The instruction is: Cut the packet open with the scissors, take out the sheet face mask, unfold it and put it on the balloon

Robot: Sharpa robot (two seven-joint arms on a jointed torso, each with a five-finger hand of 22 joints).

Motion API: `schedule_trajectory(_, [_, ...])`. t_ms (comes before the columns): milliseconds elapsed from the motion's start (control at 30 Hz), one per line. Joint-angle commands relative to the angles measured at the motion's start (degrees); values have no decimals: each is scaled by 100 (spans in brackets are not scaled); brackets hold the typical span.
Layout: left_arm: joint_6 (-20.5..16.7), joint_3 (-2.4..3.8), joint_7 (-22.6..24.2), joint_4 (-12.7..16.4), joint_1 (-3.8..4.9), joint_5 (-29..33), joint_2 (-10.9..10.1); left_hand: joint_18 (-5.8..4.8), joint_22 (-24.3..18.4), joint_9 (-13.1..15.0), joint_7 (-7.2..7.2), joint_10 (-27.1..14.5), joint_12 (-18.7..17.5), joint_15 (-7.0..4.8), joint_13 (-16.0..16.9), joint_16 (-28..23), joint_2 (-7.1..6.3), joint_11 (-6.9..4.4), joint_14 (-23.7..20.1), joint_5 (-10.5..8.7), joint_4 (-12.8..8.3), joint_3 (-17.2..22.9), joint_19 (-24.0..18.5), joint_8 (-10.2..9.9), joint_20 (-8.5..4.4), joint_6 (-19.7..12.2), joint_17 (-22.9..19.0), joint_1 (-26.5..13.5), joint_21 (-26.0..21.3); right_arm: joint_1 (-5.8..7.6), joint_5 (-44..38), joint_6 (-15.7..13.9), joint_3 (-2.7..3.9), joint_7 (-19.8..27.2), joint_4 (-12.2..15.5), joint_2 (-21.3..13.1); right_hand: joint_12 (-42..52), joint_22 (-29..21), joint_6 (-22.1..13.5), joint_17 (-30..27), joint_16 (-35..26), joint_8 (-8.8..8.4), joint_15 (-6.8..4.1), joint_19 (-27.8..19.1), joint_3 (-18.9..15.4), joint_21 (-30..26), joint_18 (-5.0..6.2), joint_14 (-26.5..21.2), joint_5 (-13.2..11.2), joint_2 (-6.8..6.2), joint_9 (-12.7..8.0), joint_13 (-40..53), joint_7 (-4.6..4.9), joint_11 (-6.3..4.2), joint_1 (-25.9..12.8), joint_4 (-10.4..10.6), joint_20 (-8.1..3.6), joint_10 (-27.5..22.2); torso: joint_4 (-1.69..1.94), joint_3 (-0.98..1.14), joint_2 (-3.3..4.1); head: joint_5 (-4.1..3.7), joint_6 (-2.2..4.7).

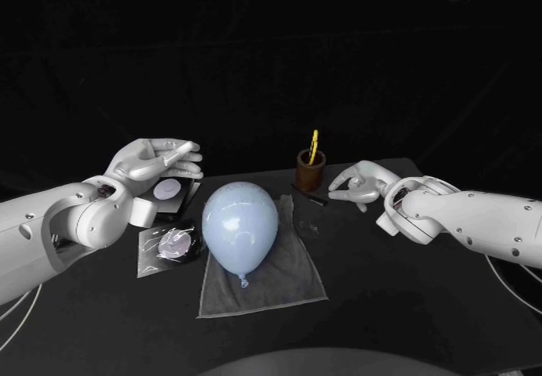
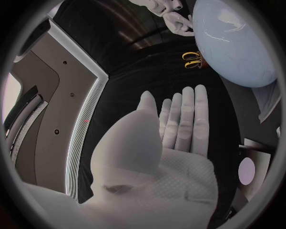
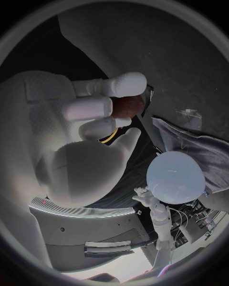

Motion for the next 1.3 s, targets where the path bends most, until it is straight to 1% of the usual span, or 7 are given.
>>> schedule_trajectory(33, [-37,9,252,70,-18,106,-18,30,6,-7,13,46,-3,-8,6,38,5,-11,6,-17,1,-36,38,-15,15,39,14,44,41,-21,-807,-123,6,-783,-60,133,217,246,-76,400,166,-7,46,50,-24,207,-75,370,-46,-82,17,307,21,32,8,55,26,89,3,2,14,50,-48])
schedule_trajectory(167, [-40,9,262,112,-26,111,-40,29,8,-9,15,49,-8,-7,6,55,10,-10,-6,-17,5,-51,38,-18,13,45,32,37,45,-37,-1132,-146,7,-1030,-141,312,567,620,-224,774,392,-44,84,145,-99,510,-120,449,-83,-150,34,714,61,75,-7,105,56,240,3,3,15,34,-42])
schedule_trajectory(333, [-45,10,268,122,-30,140,-54,29,8,-10,16,49,-10,-7,6,62,11,-9,-10,-17,5,-57,38,-19,13,47,39,35,47,-47,-1611,-126,7,-1337,-312,554,718,879,-371,970,503,-83,115,211,-145,710,-154,485,-100,-176,41,893,96,105,9,133,84,307,0,5,8,11,-24])
schedule_trajectory(567, [-42,10,265,124,-31,153,-62,28,10,-12,20,46,-16,-7,5,75,15,-6,-16,-17,4,-65,39,-20,11,52,53,34,50,-56,-2146,-102,7,-1633,-583,824,789,1040,-603,1081,565,-150,159,218,-204,833,-171,502,-137,-203,43,984,146,152,51,165,125,334,-4,5,10,-6,1])
schedule_trajectory(833, [-38,10,253,134,-31,156,-73,28,10,-13,23,44,-20,-6,5,84,18,-4,-21,-17,4,-72,38,-22,10,55,63,32,52,-83,-2436,-64,8,-1766,-871,1051,861,1153,-679,1197,622,-164,179,242,-214,916,-186,526,-155,-188,51,1069,167,173,89,177,144,370,-1,7,15,-13,10])
schedule_trajectory(1133, [-35,10,241,127,-30,156,-69,27,11,-14,27,45,-24,-5,4,94,24,-3,-31,-16,2,-78,37,-22,10,61,75,35,54,-265,-2489,111,7,-1735,-1443,1434,955,1288,-621,1339,688,-105,192,273,-192,1016,-202,555,-189,-124,88,1177,170,180,146,187,162,418,3,7,14,-18,14])
schedule_trajectory(1300, [-36,10,232,137,-30,156,-83,27,11,-14,27,45,-24,-5,4,94,24,-3,-31,-16,2,-78,37,-22,10,61,75,35,54,-351,-2491,238,8,-1707,-1687,1579,979,1313,-588,1383,707,-82,193,273,-189,1036,-204,564,-207,-107,100,1205,167,179,151,196,165,430,4,7,17,-6,12])
